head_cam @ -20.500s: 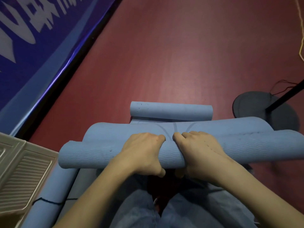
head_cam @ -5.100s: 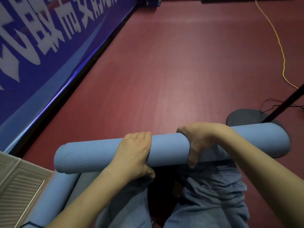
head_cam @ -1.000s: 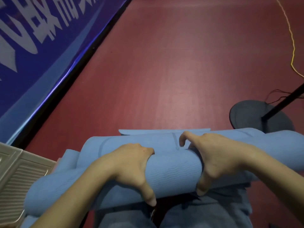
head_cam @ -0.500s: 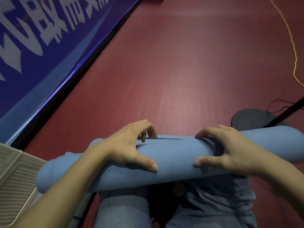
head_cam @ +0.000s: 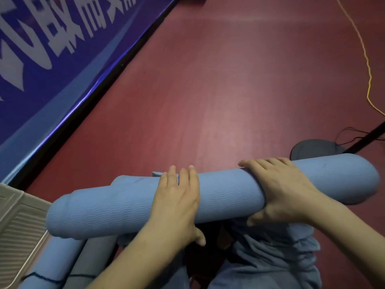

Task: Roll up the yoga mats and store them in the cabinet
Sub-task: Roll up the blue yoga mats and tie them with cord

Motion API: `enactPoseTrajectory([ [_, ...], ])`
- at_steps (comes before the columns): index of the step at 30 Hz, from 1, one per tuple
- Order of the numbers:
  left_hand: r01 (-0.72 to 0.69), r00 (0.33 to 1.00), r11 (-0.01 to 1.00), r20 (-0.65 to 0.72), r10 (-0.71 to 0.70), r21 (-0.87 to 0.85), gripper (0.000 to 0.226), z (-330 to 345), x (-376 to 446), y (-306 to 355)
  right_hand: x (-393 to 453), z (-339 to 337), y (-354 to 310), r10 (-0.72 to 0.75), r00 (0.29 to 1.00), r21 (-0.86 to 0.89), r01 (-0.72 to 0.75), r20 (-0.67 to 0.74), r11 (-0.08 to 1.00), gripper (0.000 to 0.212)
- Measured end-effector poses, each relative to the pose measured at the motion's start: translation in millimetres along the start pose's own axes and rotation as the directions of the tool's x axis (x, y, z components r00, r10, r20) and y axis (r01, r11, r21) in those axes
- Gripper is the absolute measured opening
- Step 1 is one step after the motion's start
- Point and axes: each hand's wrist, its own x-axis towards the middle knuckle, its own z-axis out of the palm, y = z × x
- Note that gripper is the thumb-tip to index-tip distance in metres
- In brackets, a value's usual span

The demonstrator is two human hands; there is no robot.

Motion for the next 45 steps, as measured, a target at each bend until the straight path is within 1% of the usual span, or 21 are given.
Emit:
enactPoseTrajectory([
  [1,-0.045,0.996,0.998,-0.078,0.043,-0.035,0.149,7,2,-6,1,-1,0,0.007,1.000,-0.007,-0.007,-0.001,1.000,0.122],
  [2,-0.099,0.979,0.994,-0.183,0.087,-0.055,0.138,14,3,-11,0,-3,-1,0.013,1.000,-0.018,-0.013,0.004,1.000,0.117],
  [4,-0.166,0.938,0.980,-0.324,0.123,-0.106,0.102,26,-1,-17,-4,-5,-6,0.011,1.000,-0.032,-0.010,0.027,0.999,0.111],
  [6,-0.197,0.937,0.974,-0.313,0.154,-0.112,0.080,25,-4,-20,-12,-9,-12,0.009,0.998,-0.029,-0.008,0.054,1.000,0.105],
  [8,-0.219,0.950,0.972,-0.247,0.194,-0.080,0.072,16,-10,-22,-22,-15,-17,0.020,0.996,-0.002,-0.020,0.087,1.000,0.101],
  [10,-0.210,0.969,0.977,-0.138,0.204,-0.029,0.072,4,-19,-28,-33,-18,-25,0.026,0.993,0.060,-0.033,0.119,0.998,0.098],
  [13,-0.216,0.976,0.975,-0.008,0.216,-0.060,0.077,-5,-33,-35,-49,-18,-39,0.011,0.979,0.171,-0.046,0.202,0.984,0.098],
  [17,-0.246,0.966,0.965,0.053,0.252,-0.092,0.086,-3,-41,-35,-60,-14,-45,-0.009,0.955,0.222,-0.059,0.296,0.973,0.100],
  [20,-0.212,0.971,0.971,0.083,0.222,-0.112,0.088,0,-35,-35,-50,-14,-38,-0.014,0.952,0.253,-0.067,0.307,0.965,0.102],
  [22,-0.198,0.969,0.965,0.111,0.219,-0.174,0.091,0,-26,-40,-42,-14,-36,-0.017,0.968,0.324,-0.067,0.249,0.944,0.103],
  [24,-0.226,0.960,0.942,0.106,0.258,-0.250,0.096,1,-16,-47,-39,-13,-33,-0.030,0.988,0.366,-0.027,0.149,0.930,0.097],
  [27,-0.316,0.923,0.895,0.116,0.366,-0.314,0.104,-1,-1,-53,-40,-13,-30,-0.050,0.998,0.327,0.032,0.047,0.944,0.087],
  [31,-0.301,0.891,0.859,0.199,0.408,-0.414,0.092,-10,24,-58,-38,-16,-23,-0.021,1.000,0.328,0.023,-0.009,0.944,0.080],
  [32,-0.297,0.888,0.849,0.200,0.414,-0.436,0.092,-12,29,-61,-37,-16,-22,-0.013,1.000,0.325,0.017,-0.015,0.946,0.081],
  [33,-0.296,0.891,0.835,0.181,0.416,-0.464,0.097,-12,34,-65,-35,-16,-21,-0.006,1.000,0.323,0.013,-0.024,0.946,0.082],
  [35,-0.297,0.919,0.799,0.069,0.387,-0.522,0.114,-9,36,-75,-33,-12,-19,0.008,0.998,0.348,0.012,-0.055,0.937,0.077],
  [36,-0.312,0.931,0.781,-0.011,0.365,-0.541,0.113,-5,35,-79,-33,-11,-18,0.012,0.998,0.362,0.013,-0.066,0.932,0.072],
  [38,-0.349,0.932,0.736,-0.131,0.339,-0.581,0.097,0,29,-80,-35,-8,-15,0.026,0.998,0.367,0.000,-0.065,0.930,0.067],
  [40,-0.364,0.929,0.726,-0.174,0.326,-0.583,0.082,3,27,-78,-37,-4,-14,0.039,0.996,0.367,-0.005,-0.085,0.930,0.068],
  [42,-0.341,0.940,0.753,-0.201,0.275,-0.563,0.072,5,28,-78,-38,2,-17,0.053,0.990,0.324,-0.007,-0.133,0.946,0.071],
  [45,-0.287,0.956,0.823,-0.200,0.214,-0.491,0.072,-1,26,-77,-34,2,-23,0.053,0.989,0.232,-0.020,-0.140,0.972,0.084],
])
